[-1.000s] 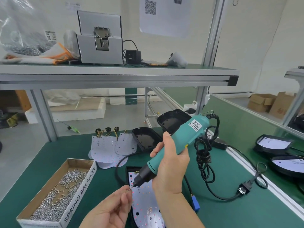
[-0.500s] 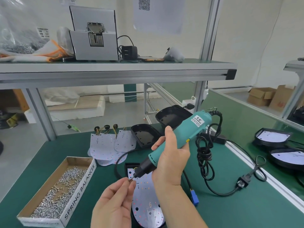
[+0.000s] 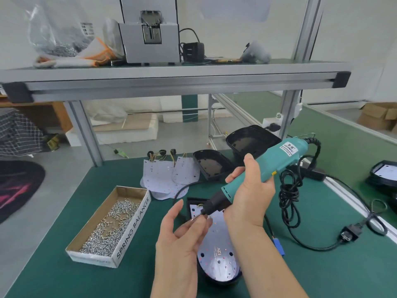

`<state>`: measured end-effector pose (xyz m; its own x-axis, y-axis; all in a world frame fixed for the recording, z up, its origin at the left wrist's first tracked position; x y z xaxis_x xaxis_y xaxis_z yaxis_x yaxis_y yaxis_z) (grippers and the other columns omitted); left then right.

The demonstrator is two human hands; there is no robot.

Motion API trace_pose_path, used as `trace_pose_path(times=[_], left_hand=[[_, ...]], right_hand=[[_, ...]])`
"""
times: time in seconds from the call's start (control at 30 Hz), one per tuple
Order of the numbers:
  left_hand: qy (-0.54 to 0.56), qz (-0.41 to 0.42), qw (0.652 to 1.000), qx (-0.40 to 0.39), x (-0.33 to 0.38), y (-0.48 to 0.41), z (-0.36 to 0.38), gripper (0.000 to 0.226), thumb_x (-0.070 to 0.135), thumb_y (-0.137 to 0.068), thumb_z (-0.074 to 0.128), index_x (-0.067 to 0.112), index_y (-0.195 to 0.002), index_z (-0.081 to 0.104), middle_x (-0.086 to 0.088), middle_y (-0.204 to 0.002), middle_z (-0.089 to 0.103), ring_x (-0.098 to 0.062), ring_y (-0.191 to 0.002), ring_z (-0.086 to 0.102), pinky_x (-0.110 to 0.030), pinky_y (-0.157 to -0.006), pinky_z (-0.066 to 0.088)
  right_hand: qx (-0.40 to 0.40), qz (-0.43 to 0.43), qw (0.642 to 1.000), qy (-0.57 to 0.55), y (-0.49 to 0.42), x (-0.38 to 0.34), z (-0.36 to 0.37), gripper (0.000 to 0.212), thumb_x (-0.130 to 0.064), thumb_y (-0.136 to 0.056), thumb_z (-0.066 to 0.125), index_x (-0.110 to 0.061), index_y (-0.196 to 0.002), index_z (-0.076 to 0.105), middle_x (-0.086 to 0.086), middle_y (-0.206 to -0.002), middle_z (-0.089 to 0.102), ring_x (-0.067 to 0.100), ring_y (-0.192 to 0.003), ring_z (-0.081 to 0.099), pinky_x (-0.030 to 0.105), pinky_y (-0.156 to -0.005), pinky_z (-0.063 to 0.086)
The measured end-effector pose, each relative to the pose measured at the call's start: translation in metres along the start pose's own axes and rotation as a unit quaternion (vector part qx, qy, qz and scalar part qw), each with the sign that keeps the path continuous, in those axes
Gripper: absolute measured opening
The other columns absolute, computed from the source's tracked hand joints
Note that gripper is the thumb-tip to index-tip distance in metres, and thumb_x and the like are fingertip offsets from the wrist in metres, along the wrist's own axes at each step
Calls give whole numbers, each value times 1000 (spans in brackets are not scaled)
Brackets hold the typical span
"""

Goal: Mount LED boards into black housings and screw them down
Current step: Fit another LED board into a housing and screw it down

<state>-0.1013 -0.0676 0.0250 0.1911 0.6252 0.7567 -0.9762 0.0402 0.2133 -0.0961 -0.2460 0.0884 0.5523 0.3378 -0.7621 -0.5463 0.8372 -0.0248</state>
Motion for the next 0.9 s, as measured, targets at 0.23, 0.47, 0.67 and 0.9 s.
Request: trace_pose_path(times=[0.23, 0.47, 0.67, 0.9], left_hand=[[-98, -27, 992, 73, 4, -25, -39, 34, 29, -85, 72, 0, -99, 61, -14, -67, 68, -15, -44, 55, -21, -38, 42], [-496, -30, 868, -28, -13, -55, -32, 44, 49, -70, 80, 10, -67, 60, 7, -58, 59, -18, -60, 52, -30, -58, 39], [-409, -114, 902, -77, -44, -52, -27, 36, 27, -61, 62, -3, -82, 62, -8, -79, 61, -19, -73, 53, -33, -71, 41], [-406, -113, 904, -70, -46, -55, -27, 30, 26, -61, 60, 10, -86, 64, -7, -82, 58, -18, -77, 50, -34, -74, 39]], right_hand=[[0, -27, 1000, 1, -17, -11, 3, 22, -30, -83, 69, -20, -95, 54, 1, -54, 52, 17, -46, 49, 24, -50, 43], [-18, -87, 994, 58, -28, -10, 8, 20, -24, -85, 69, -17, -85, 50, 1, -50, 53, 17, -41, 48, 22, -48, 43], [-52, -106, 990, 80, -27, 9, 22, 19, -20, -86, 70, -15, -83, 52, 4, -54, 53, 18, -41, 48, 22, -45, 42], [-106, -106, 981, 123, -14, 36, 42, 22, -22, -85, 70, -17, -79, 50, 4, -52, 52, 19, -40, 50, 27, -44, 43]])
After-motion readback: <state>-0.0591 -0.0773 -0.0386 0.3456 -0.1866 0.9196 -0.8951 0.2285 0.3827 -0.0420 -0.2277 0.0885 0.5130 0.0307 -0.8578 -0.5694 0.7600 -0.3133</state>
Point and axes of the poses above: each hand's wrist, its own y-axis away from the middle knuckle, its own z-axis out of the palm, x = y × z, the point moved 8 cm from there along -y, towards the middle knuckle
